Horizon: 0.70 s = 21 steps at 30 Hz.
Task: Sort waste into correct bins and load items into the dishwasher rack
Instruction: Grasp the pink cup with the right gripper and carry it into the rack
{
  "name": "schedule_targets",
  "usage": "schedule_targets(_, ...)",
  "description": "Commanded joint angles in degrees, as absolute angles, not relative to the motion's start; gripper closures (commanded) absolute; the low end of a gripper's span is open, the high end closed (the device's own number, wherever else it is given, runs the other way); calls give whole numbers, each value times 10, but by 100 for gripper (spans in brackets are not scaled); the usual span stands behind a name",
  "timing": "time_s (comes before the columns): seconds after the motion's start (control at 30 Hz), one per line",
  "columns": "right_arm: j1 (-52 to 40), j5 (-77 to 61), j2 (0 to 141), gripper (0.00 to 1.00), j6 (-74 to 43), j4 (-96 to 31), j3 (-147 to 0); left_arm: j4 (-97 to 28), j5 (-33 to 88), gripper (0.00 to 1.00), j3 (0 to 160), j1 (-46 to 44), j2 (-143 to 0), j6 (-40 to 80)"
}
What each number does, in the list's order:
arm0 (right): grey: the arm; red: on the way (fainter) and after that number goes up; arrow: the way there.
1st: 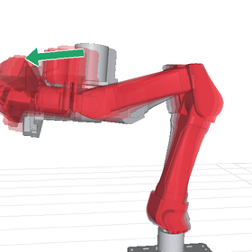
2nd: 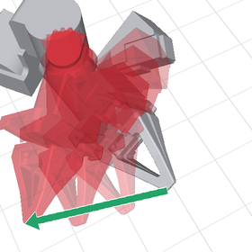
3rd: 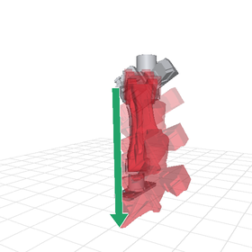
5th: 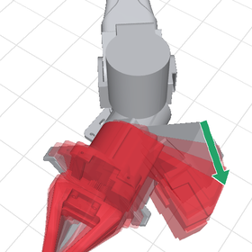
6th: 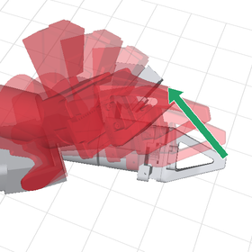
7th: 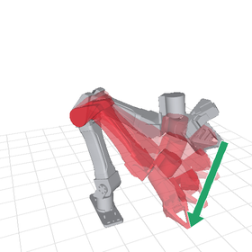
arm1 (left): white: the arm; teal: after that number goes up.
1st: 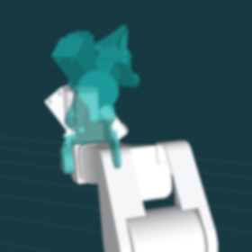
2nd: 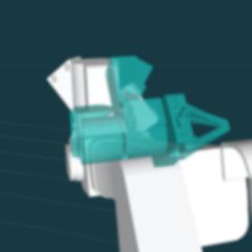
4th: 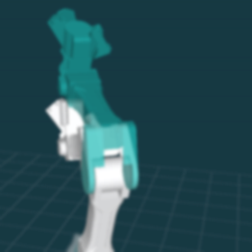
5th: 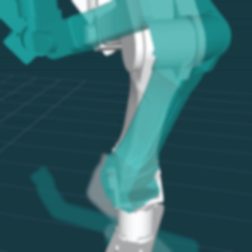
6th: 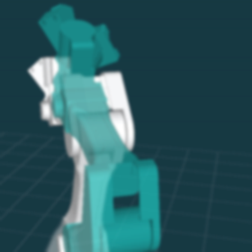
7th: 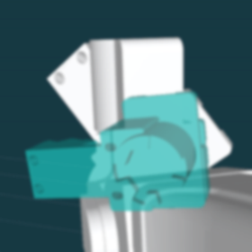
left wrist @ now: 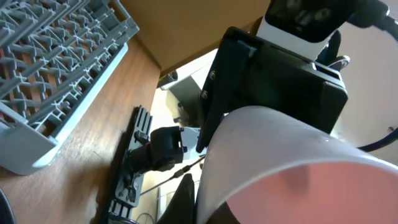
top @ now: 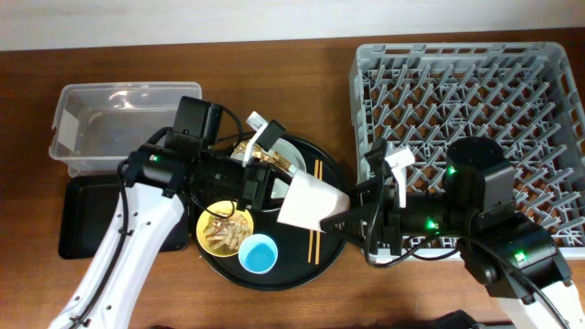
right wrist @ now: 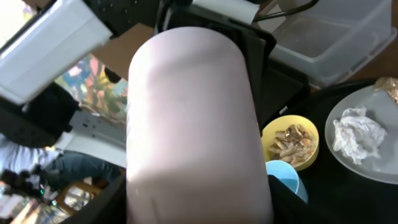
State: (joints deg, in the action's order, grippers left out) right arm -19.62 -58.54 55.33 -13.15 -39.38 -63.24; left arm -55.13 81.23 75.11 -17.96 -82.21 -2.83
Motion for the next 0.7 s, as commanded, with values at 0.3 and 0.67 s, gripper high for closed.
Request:
schedule_targets(0.3, -92, -385, 452, 60, -138, -545, -630, -590, 532, 8, 758, -183, -819, 9)
schedule_targets(0.67, -44, -13, 551, 60, -233, -739, -630, -651, 392, 24, 758, -175, -800, 9)
